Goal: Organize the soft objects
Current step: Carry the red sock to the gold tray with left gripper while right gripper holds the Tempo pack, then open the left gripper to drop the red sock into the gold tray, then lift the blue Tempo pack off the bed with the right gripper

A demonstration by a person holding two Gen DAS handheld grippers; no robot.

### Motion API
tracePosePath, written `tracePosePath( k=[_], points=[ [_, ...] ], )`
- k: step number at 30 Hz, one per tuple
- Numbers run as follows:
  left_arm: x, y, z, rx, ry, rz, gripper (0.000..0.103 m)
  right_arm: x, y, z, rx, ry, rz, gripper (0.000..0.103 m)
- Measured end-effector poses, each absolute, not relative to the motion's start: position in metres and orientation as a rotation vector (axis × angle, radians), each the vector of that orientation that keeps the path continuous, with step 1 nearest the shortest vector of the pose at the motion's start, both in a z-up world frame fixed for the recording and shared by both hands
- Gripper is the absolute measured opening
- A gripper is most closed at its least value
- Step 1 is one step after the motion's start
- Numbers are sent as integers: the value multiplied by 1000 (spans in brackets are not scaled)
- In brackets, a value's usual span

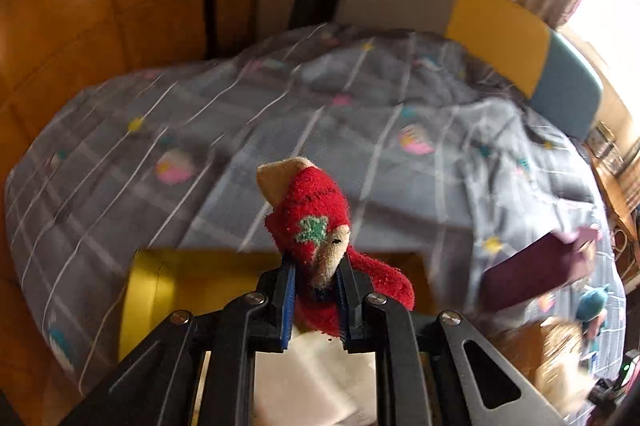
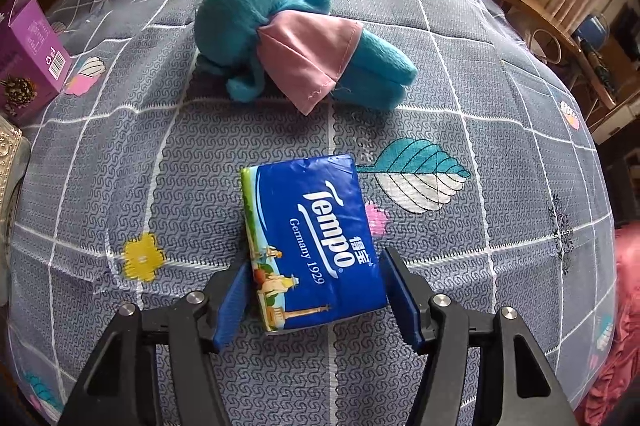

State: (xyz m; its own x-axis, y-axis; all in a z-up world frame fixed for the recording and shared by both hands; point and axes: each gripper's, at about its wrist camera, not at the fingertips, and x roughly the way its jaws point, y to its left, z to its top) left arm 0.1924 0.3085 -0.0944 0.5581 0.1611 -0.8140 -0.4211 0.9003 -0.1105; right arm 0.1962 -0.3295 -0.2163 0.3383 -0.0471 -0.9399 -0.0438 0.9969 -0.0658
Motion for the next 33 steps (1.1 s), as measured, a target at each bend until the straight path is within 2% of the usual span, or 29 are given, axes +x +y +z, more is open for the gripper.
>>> tracePosePath(
  k=[2,6,8,12,19,26,32,33],
  points=[
    [174,315,-110,-311,928,371,15,199,-332,-217,-76,1231,-21,67],
    [146,326,-136,-279,937,421,16,203,-340,-220,-44,1242,-51,81],
    [130,327,-146,-246,927,450,16,205,-339,-220,-60,1238,-51,81],
    [103,325,-158,-204,909,494,16,204,-327,-217,-129,1204,-47,77],
    [77,314,-164,-161,864,510,18,202,-317,-217,-162,1172,-52,77],
    [60,305,-154,-158,815,501,33,193,-314,-211,-196,1153,-59,76],
    [42,293,-141,-176,774,494,38,186,-302,-206,-226,1137,-10,57],
    [39,290,-139,-178,768,493,38,185,-300,-206,-240,1133,-11,56]
  ],
)
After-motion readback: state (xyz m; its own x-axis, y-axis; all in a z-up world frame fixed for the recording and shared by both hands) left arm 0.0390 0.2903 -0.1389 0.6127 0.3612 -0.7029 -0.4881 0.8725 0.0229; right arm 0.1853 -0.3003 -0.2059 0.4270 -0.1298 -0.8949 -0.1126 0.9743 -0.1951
